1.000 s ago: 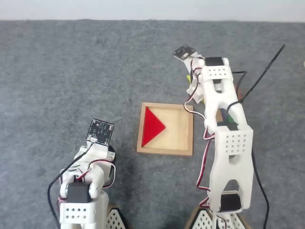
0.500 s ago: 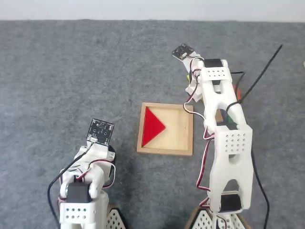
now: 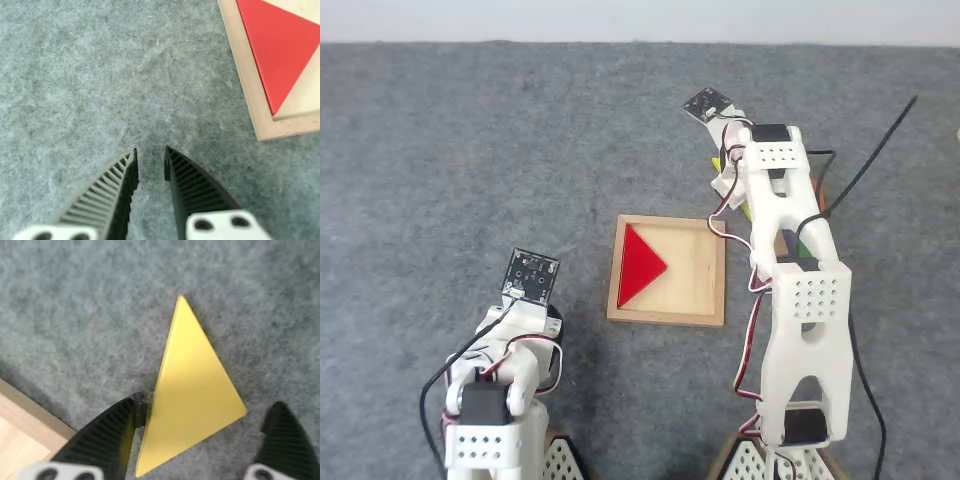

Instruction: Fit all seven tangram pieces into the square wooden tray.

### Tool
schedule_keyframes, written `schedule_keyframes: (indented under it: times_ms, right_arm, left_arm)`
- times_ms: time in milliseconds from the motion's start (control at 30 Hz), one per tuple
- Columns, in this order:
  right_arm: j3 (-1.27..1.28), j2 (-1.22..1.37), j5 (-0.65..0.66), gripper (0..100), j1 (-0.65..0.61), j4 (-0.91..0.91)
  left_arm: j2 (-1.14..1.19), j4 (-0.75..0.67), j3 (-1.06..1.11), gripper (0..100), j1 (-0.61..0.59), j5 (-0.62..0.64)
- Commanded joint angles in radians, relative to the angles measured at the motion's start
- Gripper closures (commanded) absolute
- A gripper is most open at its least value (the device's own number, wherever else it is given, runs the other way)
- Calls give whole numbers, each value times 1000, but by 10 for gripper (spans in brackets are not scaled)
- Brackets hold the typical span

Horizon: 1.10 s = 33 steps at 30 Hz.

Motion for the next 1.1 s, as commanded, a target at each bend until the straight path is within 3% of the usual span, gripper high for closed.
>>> schedule_keyframes:
  times_ms: [0, 100, 800, 1067]
  right_arm:
    - [-25, 41, 11, 773, 22, -8]
    - [-25, 41, 11, 846, 22, -4]
    - [-25, -257, 5, 833, -41, 352]
    - [-25, -311, -3, 828, -76, 400]
  left_arm:
    - [-21, 3, -12, 914, -2, -11]
    - [-21, 3, -12, 914, -2, -11]
    - [-21, 3, -12, 914, -2, -11]
    - [-21, 3, -12, 914, -2, -11]
